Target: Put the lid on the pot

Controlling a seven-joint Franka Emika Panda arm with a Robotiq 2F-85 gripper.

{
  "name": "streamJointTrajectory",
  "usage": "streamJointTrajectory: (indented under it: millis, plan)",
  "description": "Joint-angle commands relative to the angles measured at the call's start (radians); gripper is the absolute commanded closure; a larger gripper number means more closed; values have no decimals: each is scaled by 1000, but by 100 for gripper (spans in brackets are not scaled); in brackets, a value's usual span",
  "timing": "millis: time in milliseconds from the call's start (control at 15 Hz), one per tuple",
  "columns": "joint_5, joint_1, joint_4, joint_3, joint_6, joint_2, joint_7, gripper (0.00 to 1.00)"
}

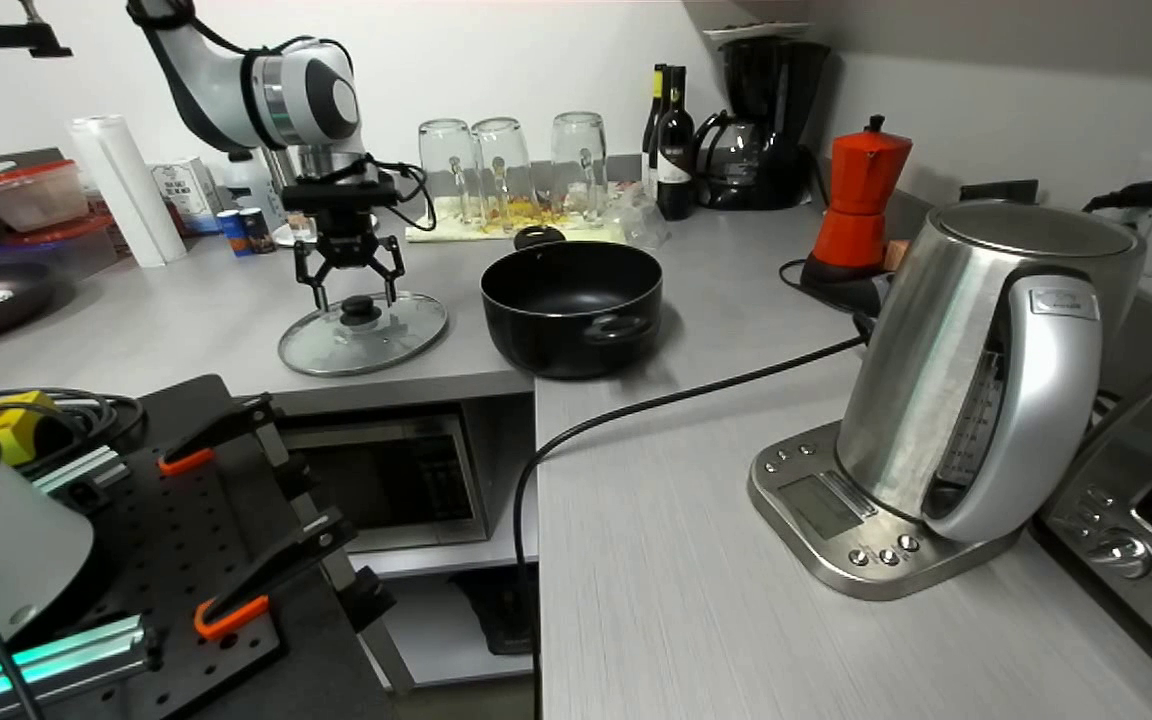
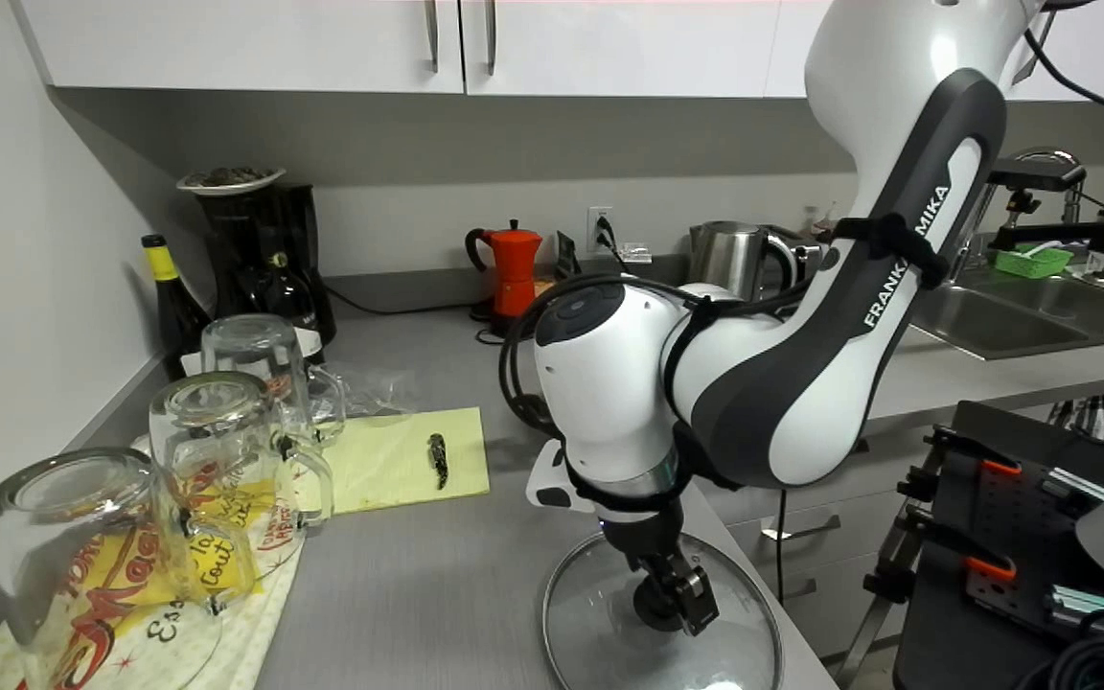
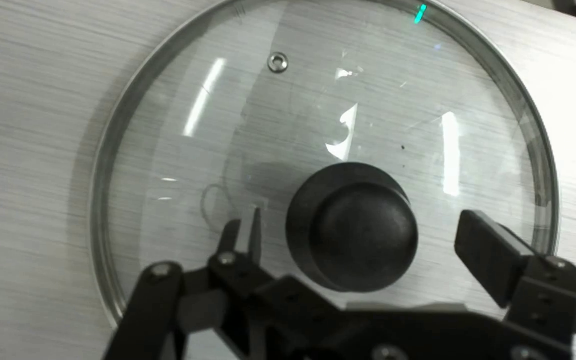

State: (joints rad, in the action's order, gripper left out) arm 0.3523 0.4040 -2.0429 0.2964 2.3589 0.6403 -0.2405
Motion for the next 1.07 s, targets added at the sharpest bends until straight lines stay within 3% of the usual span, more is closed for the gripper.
streamJointTrajectory:
  millis: [0,267,667,1000]
  plan:
    - [3,2,22,1,24,21,-26,33]
    - [-1,-1,23,3,32,18,-28,65]
    - [6,6,-1,1,34,-47,-7,75]
    - [23,34,-41,-1,30,-117,30,75]
